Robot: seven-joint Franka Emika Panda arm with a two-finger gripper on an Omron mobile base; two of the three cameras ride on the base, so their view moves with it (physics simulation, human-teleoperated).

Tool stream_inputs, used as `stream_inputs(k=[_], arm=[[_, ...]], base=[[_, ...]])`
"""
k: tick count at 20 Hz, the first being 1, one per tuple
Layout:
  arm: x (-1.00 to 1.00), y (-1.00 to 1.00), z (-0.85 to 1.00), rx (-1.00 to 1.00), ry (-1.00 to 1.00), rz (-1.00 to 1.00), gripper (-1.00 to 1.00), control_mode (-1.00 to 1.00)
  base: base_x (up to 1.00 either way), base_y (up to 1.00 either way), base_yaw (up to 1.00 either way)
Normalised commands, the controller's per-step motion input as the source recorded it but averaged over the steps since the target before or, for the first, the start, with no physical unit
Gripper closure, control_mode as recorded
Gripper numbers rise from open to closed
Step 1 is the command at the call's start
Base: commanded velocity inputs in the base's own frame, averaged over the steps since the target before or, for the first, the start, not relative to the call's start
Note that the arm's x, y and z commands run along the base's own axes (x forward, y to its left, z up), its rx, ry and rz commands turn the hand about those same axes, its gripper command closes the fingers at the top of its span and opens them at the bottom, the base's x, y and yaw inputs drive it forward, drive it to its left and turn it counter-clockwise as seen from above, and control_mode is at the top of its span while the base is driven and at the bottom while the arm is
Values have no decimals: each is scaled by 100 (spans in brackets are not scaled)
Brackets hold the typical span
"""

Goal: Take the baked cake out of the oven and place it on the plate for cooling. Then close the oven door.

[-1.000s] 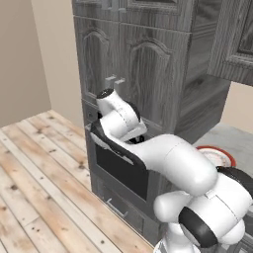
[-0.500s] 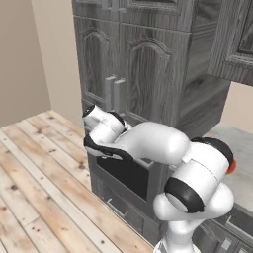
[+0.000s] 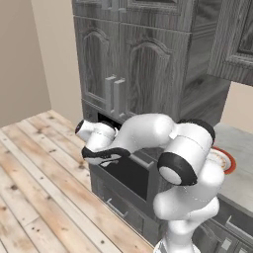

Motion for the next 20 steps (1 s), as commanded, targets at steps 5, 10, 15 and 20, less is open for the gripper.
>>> stream_inputs(k=[5, 10, 15, 20], arm=[[26, -12, -49, -10, 2, 14, -100, -100], [29, -15, -43, -9, 1, 14, -100, -100], [13, -25, -34, -6, 2, 19, -100, -100], [13, -27, -22, -3, 1, 20, -100, -100]], base=[[0, 0, 0], [0, 0, 0], [0, 0, 0], [0, 0, 0]])
